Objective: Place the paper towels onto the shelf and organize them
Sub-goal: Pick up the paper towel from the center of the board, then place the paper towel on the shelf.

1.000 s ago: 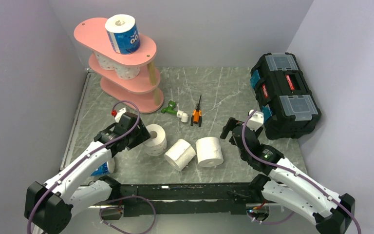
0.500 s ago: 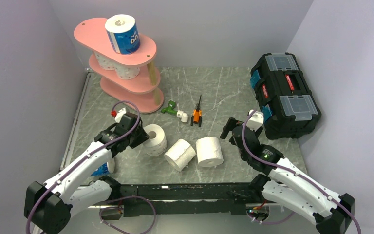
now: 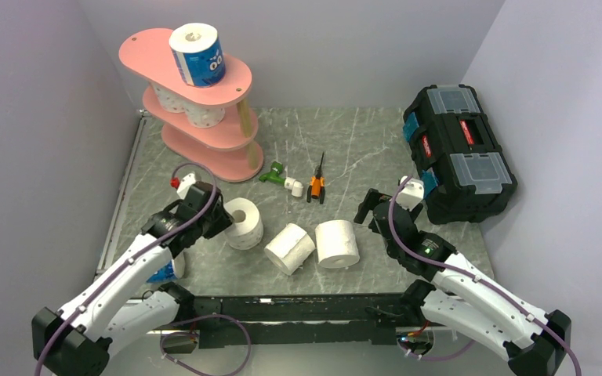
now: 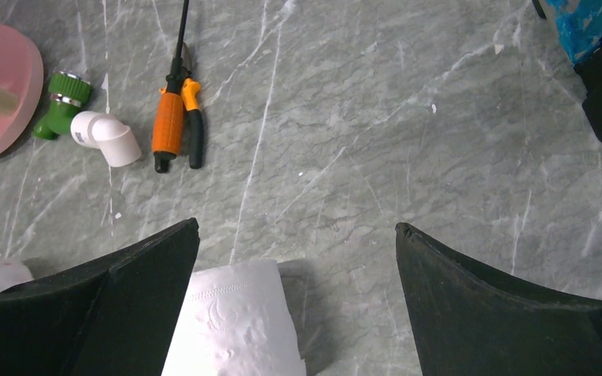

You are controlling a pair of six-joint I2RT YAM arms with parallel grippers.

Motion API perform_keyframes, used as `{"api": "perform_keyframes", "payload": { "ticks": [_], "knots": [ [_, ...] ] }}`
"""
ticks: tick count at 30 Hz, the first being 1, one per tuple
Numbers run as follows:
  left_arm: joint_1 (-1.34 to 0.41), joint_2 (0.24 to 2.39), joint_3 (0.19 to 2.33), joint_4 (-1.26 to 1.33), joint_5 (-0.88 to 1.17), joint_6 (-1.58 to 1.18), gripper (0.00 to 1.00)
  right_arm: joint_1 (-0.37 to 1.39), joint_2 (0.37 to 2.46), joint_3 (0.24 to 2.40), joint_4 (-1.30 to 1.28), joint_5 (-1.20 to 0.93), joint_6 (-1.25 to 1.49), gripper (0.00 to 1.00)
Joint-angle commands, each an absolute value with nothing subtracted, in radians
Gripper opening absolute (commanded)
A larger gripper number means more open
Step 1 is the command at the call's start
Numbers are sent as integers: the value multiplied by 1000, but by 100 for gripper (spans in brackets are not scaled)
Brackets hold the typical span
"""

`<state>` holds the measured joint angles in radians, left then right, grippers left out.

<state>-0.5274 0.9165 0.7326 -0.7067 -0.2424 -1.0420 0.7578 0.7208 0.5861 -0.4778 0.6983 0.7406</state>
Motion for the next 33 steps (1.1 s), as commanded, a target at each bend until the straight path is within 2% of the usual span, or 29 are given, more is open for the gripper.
{"api": "perform_keyframes", "payload": {
  "ticks": [1, 3, 5, 13, 20, 33],
  "knots": [
    [-531, 847, 868, -757, -372, -1059, 31, 756, 713, 617, -477, 716, 731, 98],
    [-530, 824, 914, -774, -440, -1068, 22, 756, 713, 620, -476, 716, 729, 98],
    [-529, 798, 952, -770, -507, -1081, 18, 756, 715, 621, -476, 716, 729, 98],
    [-477, 845, 1168, -772, -703, -1137, 21, 756, 686, 622, -491, 724, 733, 98],
    [-346, 1026, 1377, -773, -556, -1151, 21, 756, 679, 624, -492, 724, 732, 98],
    [-329, 1181, 1507, -768, -471, -1181, 15, 756, 660, 616, -490, 732, 725, 98]
  ]
}}
